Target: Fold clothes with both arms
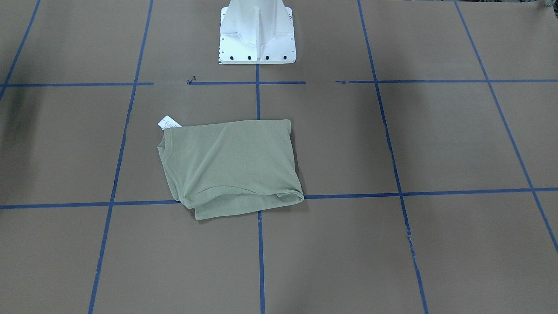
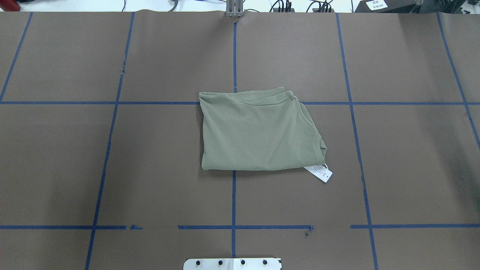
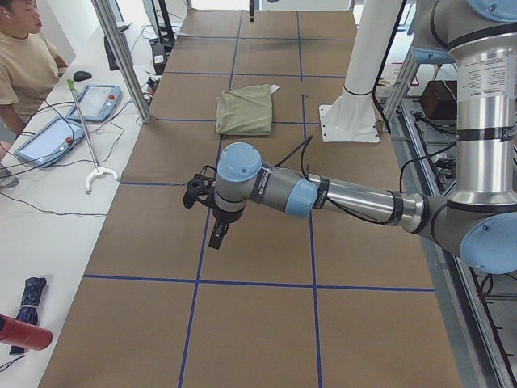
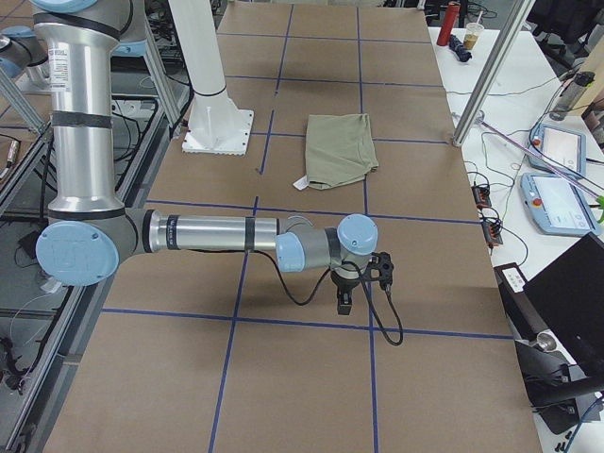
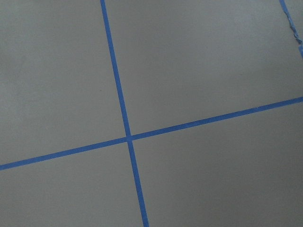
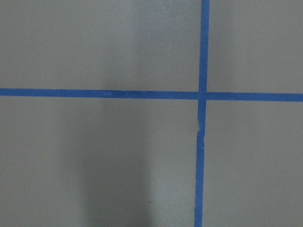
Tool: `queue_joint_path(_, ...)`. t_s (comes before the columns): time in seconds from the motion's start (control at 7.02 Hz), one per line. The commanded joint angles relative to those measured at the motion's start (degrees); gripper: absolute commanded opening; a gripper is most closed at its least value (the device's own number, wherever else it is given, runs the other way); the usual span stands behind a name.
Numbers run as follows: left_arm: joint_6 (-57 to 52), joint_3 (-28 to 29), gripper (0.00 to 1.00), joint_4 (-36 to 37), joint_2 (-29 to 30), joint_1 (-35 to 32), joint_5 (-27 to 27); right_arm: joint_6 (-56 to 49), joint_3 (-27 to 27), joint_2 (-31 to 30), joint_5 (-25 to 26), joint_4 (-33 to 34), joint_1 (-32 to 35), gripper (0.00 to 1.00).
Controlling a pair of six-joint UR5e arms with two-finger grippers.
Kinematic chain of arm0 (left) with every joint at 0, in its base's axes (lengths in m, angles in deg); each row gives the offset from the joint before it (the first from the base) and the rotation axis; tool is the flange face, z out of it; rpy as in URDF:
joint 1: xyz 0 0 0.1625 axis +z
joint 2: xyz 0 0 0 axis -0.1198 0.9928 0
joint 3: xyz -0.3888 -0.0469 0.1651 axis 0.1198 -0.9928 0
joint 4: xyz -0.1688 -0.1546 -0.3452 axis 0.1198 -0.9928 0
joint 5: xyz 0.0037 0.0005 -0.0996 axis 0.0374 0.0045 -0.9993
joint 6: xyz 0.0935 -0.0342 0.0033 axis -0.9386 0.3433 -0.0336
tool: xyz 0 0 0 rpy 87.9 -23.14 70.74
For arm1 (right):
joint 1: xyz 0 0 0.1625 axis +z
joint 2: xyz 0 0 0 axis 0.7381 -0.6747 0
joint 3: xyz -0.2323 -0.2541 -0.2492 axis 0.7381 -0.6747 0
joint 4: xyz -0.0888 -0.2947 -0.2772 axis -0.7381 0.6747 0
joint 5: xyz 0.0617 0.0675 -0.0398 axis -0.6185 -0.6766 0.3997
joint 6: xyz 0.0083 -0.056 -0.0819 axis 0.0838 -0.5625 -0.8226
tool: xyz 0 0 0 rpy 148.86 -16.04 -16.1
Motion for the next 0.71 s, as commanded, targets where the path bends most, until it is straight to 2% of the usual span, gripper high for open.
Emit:
queue_joint_path(0.0,0.0,-1.0,1.00,0.2,-0.1,0.0,-1.1,0.1,0.0,0.6,0.0,0.0,0.0,1.00)
queue_joint_path(0.57,0.0,-1.7,1.00,0.1,0.1,0.0,-1.1,0.1,-0.4,2.3,-0.1,0.1,-0.1,1.00)
